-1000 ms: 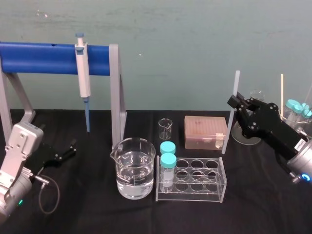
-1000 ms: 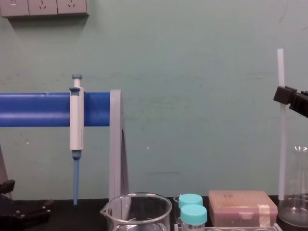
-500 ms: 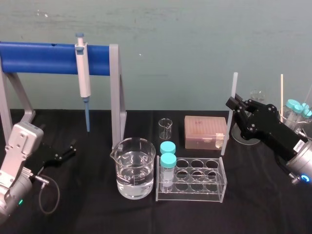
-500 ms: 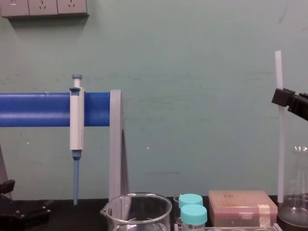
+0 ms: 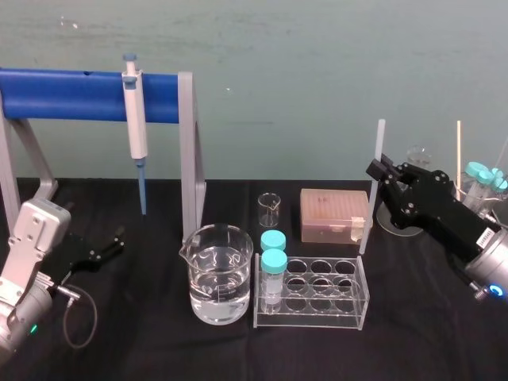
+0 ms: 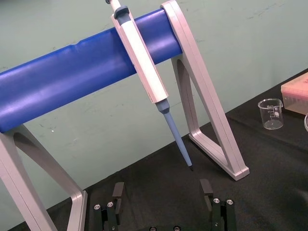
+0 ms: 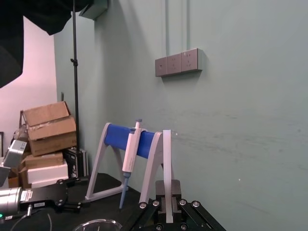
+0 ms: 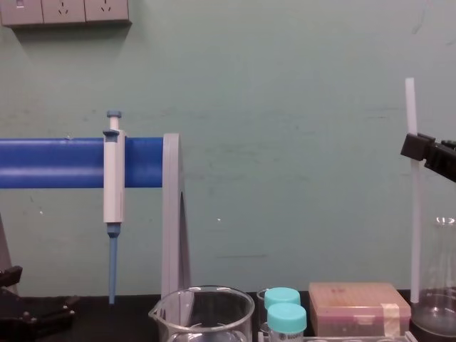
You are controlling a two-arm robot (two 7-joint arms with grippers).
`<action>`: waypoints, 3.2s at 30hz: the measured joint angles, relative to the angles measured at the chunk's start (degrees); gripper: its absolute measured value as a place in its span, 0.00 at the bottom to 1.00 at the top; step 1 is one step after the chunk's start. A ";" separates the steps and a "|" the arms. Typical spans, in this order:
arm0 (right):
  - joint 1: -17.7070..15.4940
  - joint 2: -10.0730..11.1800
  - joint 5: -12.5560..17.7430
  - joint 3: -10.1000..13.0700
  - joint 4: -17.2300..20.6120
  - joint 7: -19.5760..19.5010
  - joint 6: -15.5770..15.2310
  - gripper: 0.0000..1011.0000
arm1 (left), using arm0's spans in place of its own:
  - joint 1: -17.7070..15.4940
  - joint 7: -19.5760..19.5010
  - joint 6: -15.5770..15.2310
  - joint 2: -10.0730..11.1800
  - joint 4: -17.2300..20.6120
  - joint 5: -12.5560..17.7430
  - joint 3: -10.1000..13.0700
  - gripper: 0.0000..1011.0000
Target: Pick up the stirring rod with one hand, then place it down.
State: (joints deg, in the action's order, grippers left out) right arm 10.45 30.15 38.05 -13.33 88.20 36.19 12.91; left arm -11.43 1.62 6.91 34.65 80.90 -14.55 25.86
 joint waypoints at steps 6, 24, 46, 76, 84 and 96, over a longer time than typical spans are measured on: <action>0.82 0.63 0.48 -0.89 -1.66 2.40 -0.42 0.07 | 0.00 0.00 0.00 0.00 0.00 0.00 0.00 0.99; 3.15 -0.99 5.56 -2.09 -12.18 11.97 5.19 0.07 | 0.00 0.00 0.00 0.00 0.00 0.00 0.00 0.99; 3.66 -1.52 5.36 -3.65 -14.65 14.06 7.16 0.07 | 0.00 0.00 0.00 0.00 0.00 0.00 0.00 0.99; 5.51 -4.72 0.97 -5.79 -21.96 12.88 9.00 0.07 | 0.00 0.00 0.00 0.00 0.00 0.00 0.00 0.99; 5.64 -5.41 0.34 -5.69 -23.36 12.28 9.03 0.07 | 0.00 0.00 0.00 0.00 0.00 0.00 0.00 0.99; 5.36 -5.48 -1.23 -5.85 -23.52 11.19 8.47 0.07 | 0.00 0.00 0.00 0.00 0.00 0.00 0.00 0.99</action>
State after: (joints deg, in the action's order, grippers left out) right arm 15.81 24.67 36.82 -19.17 64.68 47.39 21.38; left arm -11.43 1.62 6.91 34.64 80.90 -14.55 25.86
